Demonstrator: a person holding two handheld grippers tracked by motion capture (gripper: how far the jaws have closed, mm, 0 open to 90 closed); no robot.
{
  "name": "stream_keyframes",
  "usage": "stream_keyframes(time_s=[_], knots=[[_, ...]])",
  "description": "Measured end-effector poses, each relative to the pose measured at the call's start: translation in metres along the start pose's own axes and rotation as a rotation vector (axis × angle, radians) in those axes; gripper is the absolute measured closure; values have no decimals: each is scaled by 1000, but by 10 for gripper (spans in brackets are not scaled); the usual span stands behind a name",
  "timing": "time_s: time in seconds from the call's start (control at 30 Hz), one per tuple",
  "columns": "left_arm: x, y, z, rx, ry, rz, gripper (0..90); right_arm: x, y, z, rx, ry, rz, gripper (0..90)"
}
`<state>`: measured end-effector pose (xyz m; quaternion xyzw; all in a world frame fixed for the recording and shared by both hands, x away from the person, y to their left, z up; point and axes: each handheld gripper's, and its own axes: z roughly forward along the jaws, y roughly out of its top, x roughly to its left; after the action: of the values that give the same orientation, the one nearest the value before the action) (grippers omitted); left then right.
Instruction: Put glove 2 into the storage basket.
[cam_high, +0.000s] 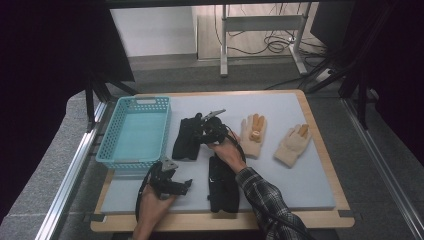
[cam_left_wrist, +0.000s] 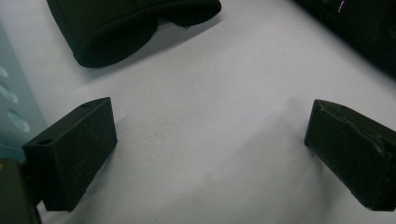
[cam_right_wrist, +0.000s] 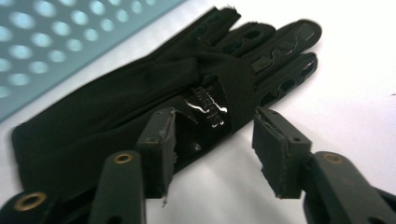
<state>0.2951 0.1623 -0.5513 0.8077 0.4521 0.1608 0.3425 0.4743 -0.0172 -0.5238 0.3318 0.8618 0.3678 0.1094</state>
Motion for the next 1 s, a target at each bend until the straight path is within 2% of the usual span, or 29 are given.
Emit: stream_keyframes(time_s=[0.07,0.1,0.17,0.27,0.33,0.4,0.53,0.67,0.87,1.0], knots=[[0,0,0,0,0,0,26,2,-1,9,29,-12,-27,455],[0,0,0,0,0,0,26,4,-2,11,21,-14,-34,481],[0,0,0,0,0,0,26,4,-2,12,13,-8,-14,531],[0,0,0,1,0,1,27,5,-3,11,14,5,-7,645],[0,0,0,0,0,0,27,6,-3,11,13,38,-2,771],[0,0,0,1,0,1,26,8,-4,10,4,28,-7,833],[0,0,0,0,1,1,27,10,-1,4,-6,31,-32,850],[0,0,0,2,1,3,26,11,9,-17,-38,59,-23,851],[0,0,0,1,2,4,27,12,20,-63,-91,71,-46,851],[0,0,0,-3,2,-1,27,6,22,-94,-115,78,-20,852]])
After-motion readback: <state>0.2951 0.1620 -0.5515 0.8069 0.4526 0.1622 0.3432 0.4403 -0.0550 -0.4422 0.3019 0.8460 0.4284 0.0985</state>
